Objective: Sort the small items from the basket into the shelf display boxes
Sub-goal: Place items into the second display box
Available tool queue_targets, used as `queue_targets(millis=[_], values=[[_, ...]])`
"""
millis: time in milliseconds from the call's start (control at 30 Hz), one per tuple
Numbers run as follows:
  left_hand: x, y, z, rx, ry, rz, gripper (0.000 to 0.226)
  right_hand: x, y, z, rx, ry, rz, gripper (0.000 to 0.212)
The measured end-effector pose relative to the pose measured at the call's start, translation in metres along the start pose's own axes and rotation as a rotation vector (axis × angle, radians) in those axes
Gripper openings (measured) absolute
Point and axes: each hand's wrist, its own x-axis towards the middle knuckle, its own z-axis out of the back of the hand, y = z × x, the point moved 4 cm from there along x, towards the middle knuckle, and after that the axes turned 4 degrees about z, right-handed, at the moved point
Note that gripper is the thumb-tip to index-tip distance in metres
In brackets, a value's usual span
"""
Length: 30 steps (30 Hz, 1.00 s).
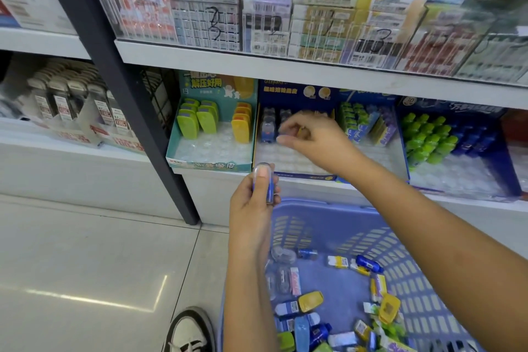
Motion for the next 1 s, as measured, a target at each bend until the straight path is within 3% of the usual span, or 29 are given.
queue_targets(millis=[100, 300, 400, 533, 600, 767, 867, 1000], values=[[0.002, -0.007, -0.003, 0.179, -0.034, -0.063, 0.037, -0.041, 0.017, -0.008, 0.403, 0.219, 0.007, 0.021], [0.003, -0.022, -0.019, 0.47, -0.038, -0.183, 0.057, -0.044, 0.024, -0.003, 0.542, 0.133, -0.013, 0.027], [0.008, -0.028, -0.019, 0.547, -0.046, -0.234, 0.037, -0.036, 0.024, 0.0, 0.57, 0.17, -0.041, 0.025], [0.014, -0.028, -0.02, 0.55, -0.006, -0.192, 0.027, -0.027, 0.019, -0.002, 0.558, 0.229, -0.06, 0.023], [0.016, -0.031, -0.023, 0.609, 0.011, -0.241, 0.025, -0.019, 0.014, 0.002, 0.532, 0.151, -0.052, 0.024], [0.02, -0.028, -0.025, 1.131, 0.108, -0.359, 0.046, 0.003, -0.004, 0.004, 0.416, -0.184, 0.015, 0.023], [0.017, -0.009, -0.021, 1.439, 0.254, -0.306, 0.057, 0.011, -0.011, -0.011, 0.31, -0.212, 0.05, 0.023], [0.017, -0.003, -0.016, 1.488, 0.276, -0.321, 0.061, 0.013, -0.011, -0.026, 0.073, -0.176, 0.158, 0.034]])
